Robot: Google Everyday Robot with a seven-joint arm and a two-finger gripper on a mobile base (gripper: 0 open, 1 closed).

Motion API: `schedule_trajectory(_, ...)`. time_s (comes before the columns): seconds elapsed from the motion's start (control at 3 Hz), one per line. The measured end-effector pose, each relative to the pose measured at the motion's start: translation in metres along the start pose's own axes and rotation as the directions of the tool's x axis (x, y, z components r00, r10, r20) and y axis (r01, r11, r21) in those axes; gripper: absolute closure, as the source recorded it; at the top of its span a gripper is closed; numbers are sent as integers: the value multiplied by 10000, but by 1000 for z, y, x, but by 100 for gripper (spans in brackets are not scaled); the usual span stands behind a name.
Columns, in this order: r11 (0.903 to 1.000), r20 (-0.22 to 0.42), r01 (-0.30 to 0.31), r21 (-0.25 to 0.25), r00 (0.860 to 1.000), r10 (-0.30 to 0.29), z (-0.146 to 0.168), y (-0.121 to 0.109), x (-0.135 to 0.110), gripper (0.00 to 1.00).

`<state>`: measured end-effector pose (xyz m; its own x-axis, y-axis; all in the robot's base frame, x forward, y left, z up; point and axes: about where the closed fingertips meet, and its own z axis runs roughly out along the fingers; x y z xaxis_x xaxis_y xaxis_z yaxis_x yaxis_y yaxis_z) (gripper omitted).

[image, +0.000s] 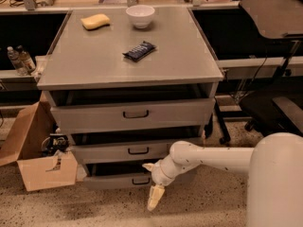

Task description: Open bottom drawer

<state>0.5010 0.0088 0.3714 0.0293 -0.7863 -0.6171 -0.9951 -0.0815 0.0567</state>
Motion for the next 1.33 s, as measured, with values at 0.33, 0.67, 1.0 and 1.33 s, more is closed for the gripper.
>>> schedule_trajectory(0.33,10000,-36,-39,68,10000,40,3,-1,4,0)
schedule_trajectory(0.67,9967,-631,-604,535,9960,637,22,-21,50,0)
schedule_trajectory(1.0,9794,-1585,-1422,1431,9735,1645,36,-42,130,0)
schedule_trajectory(1.33,9655,-1995,-1815,1865,9553,2181,42,-55,170,0)
